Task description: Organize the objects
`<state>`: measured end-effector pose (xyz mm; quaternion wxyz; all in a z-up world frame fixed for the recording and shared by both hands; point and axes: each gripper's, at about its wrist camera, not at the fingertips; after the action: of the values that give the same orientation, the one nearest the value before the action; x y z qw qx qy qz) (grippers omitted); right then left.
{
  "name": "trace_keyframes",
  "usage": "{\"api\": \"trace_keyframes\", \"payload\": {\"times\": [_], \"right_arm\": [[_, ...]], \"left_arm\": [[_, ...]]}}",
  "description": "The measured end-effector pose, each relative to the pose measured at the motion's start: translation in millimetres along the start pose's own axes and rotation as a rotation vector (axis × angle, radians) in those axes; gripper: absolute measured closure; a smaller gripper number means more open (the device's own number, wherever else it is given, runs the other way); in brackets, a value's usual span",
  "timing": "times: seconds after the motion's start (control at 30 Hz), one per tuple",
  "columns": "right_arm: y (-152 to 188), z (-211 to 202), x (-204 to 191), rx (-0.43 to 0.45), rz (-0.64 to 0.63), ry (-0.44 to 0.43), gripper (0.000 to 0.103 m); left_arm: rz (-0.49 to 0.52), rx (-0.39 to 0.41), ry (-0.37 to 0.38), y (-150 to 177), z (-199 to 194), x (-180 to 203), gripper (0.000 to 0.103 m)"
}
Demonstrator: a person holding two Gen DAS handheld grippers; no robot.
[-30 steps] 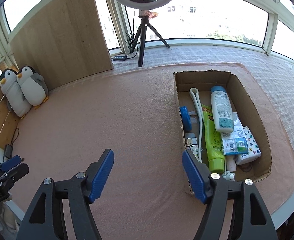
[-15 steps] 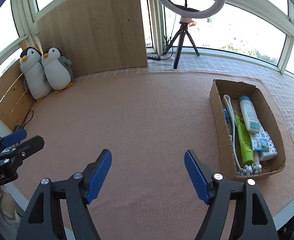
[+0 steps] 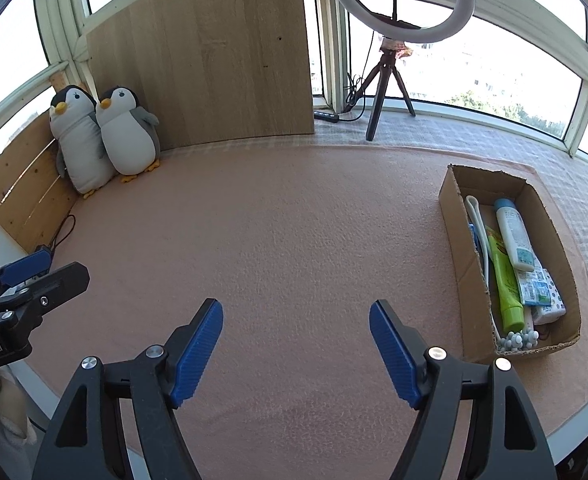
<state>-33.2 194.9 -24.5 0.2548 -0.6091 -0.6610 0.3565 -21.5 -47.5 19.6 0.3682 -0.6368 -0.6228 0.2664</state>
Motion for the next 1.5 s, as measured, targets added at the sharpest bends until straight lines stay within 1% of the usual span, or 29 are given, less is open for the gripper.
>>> {"api": "trace_keyframes", "payload": {"times": [0.63,1.5], "right_arm": [[2.2,2.7,-1.2,-0.018,-0.001,-0.003,0.03],[2.1,0.1,4.7,-0.015,0.001,0.001,0.03]], "left_arm": [[-0.008,-0.004,-0.001,1.4,3.4,-0.5,0.01],[-0.001,-0.01,-0.006,4.8,6.0,-0.1,0.008]]}}
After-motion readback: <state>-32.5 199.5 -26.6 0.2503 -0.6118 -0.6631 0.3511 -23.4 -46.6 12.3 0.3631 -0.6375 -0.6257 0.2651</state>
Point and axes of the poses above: each gripper's, at about its wrist camera, not at the fingertips, and z roughly the way its jaws point, x to its right, y to its underside, and after that the axes turned 15 degrees about x, right-handed
